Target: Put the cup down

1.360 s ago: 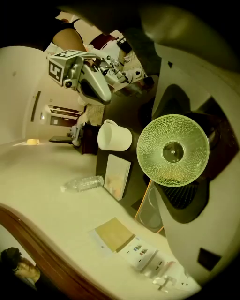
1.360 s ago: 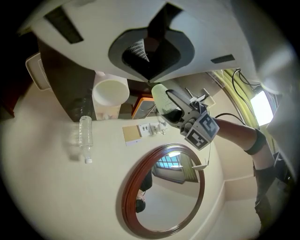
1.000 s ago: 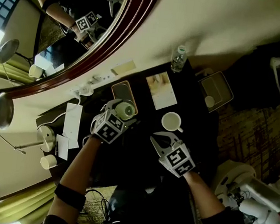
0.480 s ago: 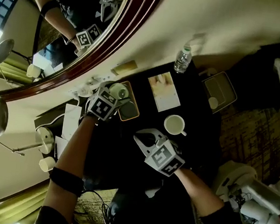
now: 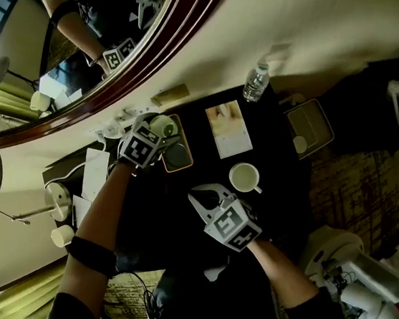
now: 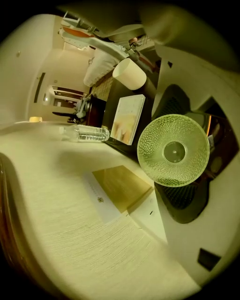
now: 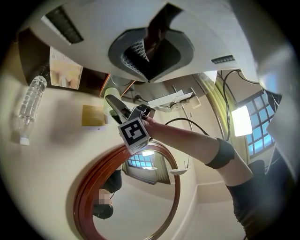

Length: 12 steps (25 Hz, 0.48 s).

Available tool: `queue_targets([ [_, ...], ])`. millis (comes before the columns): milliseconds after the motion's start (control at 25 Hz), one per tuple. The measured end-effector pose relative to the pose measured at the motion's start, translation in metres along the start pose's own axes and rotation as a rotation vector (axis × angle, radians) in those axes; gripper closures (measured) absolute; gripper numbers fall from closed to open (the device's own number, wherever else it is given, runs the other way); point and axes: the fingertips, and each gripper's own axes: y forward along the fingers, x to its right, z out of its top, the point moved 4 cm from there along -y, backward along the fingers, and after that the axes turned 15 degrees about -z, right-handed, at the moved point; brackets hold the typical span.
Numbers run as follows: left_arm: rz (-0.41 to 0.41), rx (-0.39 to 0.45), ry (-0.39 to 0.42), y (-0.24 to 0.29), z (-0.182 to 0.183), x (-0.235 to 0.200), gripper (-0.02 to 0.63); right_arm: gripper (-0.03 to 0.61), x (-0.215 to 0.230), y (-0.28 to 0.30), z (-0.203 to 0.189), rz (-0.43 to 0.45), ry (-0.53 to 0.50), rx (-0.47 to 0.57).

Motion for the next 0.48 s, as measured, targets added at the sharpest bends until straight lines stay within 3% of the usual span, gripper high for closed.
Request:
queue_targets([
  [240, 0.011, 0.011, 0.01, 0.002, 0.004, -0.002, 0.215, 0.578, 0.0, -0.004, -0.006, -0.002, 0.007, -0.006],
  [320, 0.027, 0.02, 0.021, 0.001, 0.006, -0.003, 0.171, 0.578, 0.0, -0.005, -0.008, -0.002, 0.009, 0.001],
  [480, 0.045, 0.032, 0.038, -0.005, 0.012, -0.001, 0.152, 0.577, 0.001, -0.008, -0.011, -0.007, 0.016, 0.004],
])
